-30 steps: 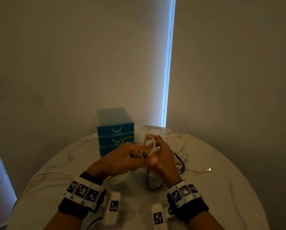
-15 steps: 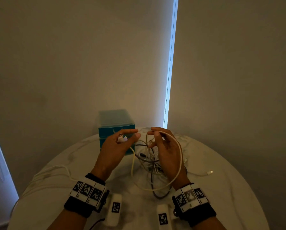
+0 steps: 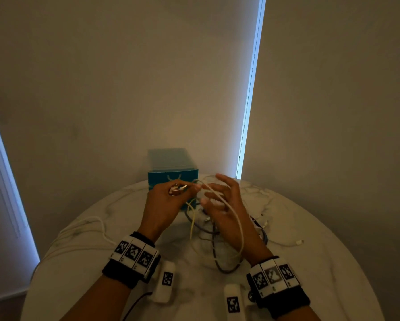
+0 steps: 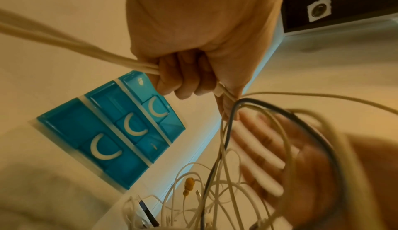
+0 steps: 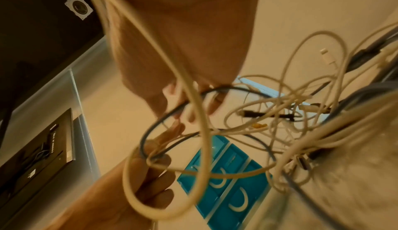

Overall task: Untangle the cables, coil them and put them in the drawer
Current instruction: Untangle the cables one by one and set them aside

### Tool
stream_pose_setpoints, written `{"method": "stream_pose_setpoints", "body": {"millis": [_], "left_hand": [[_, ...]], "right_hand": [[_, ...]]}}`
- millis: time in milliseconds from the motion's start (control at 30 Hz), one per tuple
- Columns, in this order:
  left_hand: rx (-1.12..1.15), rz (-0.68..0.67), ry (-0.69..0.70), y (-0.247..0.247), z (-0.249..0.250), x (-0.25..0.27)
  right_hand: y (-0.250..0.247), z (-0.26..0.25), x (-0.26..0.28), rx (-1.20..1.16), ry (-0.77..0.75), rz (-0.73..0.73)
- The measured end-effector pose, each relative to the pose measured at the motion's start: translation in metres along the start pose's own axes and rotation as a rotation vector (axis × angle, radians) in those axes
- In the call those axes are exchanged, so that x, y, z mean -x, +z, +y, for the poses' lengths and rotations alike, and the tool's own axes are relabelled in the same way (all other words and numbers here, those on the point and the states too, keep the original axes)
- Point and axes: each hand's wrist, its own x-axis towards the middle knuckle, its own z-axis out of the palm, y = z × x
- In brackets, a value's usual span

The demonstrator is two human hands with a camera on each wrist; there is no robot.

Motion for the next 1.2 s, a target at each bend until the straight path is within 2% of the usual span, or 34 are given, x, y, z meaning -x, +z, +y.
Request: {"method": "stream_pose_setpoints", "body": {"millis": [100, 133, 333, 467, 533, 600, 700, 767, 800, 833, 900, 967, 1067, 1200], "left_hand": [[-0.008, 0.141, 0.002, -0.012, -0.001, -0.005], [0.004, 0.191, 0.005, -0.016, -0.002, -0.007], [0.150, 0.520, 0.055, -0.041, -0.006, -0.019], [0.286, 0.790, 0.019, -0.068, -0.006, -0.027], [0.299, 0.841, 0.010, -0.076, -0.005, -0.029], [0.323, 0.798, 0.012, -0.071, -0.003, -0.029], [0.311, 0.681, 0.041, -0.054, 0.003, -0.024], [0.315, 0.617, 0.076, -0.045, 0.007, -0.021], [0.341, 0.591, 0.092, -0.042, 0.011, -0.020], [0.371, 0.564, 0.109, -0.040, 0.017, -0.017], [0.417, 0.496, 0.133, -0.033, 0.027, -0.011], [0.458, 0.407, 0.133, -0.024, 0.039, -0.004], [0.427, 0.301, 0.159, -0.009, 0.054, 0.008], [0.392, 0.126, 0.186, 0.009, 0.061, 0.022]], "right_hand": [[-0.008, 0.026, 0.003, 0.295, 0.081, -0.233], [-0.010, 0.033, 0.003, 0.354, 0.091, -0.242], [-0.022, 0.044, -0.006, 0.558, 0.196, 0.114], [-0.038, 0.047, -0.007, 0.509, 0.255, 0.368], [-0.041, 0.045, -0.005, 0.437, 0.253, 0.453], [-0.039, 0.037, -0.004, 0.426, 0.200, 0.530], [-0.024, 0.005, -0.001, 0.411, -0.028, 0.634], [-0.012, -0.019, 0.003, 0.307, -0.175, 0.565], [-0.005, -0.025, 0.006, 0.278, -0.195, 0.453], [0.003, -0.026, 0.007, 0.272, -0.163, 0.307], [0.014, -0.017, 0.009, 0.265, 0.006, 0.027], [0.018, -0.001, 0.009, 0.301, 0.127, -0.153], [0.015, 0.006, 0.008, 0.456, 0.116, -0.257], [0.007, 0.006, 0.007, 0.478, 0.156, -0.210]]}}
